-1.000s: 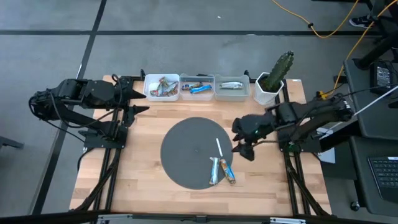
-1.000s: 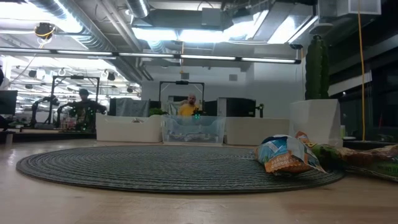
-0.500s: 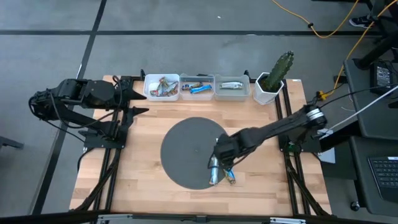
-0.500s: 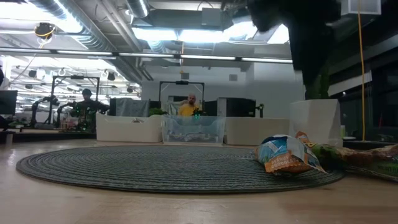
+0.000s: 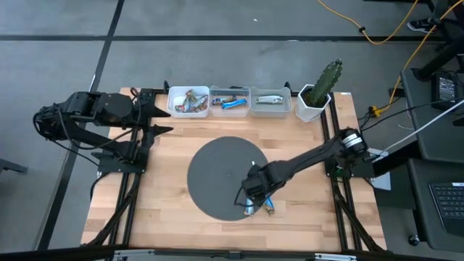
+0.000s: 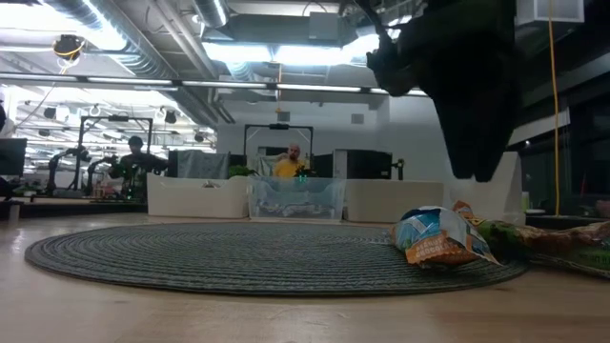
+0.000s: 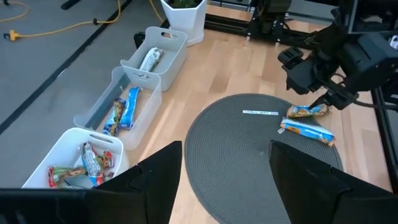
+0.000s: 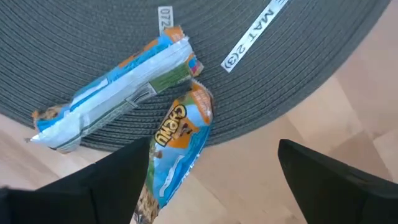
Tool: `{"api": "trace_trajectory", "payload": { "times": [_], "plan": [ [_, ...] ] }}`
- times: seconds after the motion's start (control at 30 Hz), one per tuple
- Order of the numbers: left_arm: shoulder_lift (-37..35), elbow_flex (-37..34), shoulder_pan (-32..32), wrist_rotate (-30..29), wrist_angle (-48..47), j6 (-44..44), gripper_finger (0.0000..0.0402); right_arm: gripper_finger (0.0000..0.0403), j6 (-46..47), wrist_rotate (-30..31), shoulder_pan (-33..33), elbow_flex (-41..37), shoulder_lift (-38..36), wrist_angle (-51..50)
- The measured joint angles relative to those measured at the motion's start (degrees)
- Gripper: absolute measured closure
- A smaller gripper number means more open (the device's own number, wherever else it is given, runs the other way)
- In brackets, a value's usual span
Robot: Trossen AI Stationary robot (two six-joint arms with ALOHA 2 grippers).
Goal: Pick and place Granola Bars by type
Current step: Put the orange granola bar into the gray bin
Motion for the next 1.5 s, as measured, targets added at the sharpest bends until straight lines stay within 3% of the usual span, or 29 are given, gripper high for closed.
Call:
{"api": "trace_trajectory", "payload": {
  "times": [0.37,0.63,0.8,1.07,1.17,1.33,1.5],
  "plan": [
    [0.0,0.0,0.0,0.0,0.0,-0.1,0.0171,0.0047,-2.0,0.5,2.2,-0.3,2.9,2.9],
    [0.0,0.0,0.0,0.0,0.0,-0.7,0.0171,0.0058,-1.7,-3.2,2.2,-7.9,3.3,13.3],
    [0.0,0.0,0.0,0.4,0.0,-1.7,0.0171,0.014,-3.2,-3.5,2.2,-8.0,3.2,10.9],
    [0.0,0.0,0.0,0.3,0.0,-1.7,0.0171,0.0365,-9.0,-4.1,2.2,-2.4,3.3,7.6],
    [0.0,0.0,0.0,0.0,0.0,-1.6,0.0171,0.0371,-11.3,-2.4,2.2,0.4,3.3,0.5],
    [0.0,0.0,0.0,0.0,0.0,-0.7,0.0171,0.035,-16.7,6.0,1.4,5.8,0.8,-14.2],
    [0.0,0.0,0.0,0.0,0.0,-0.7,0.0171,0.038,-20.2,15.2,-1.7,14.0,-6.7,-18.9]
  ]
}}
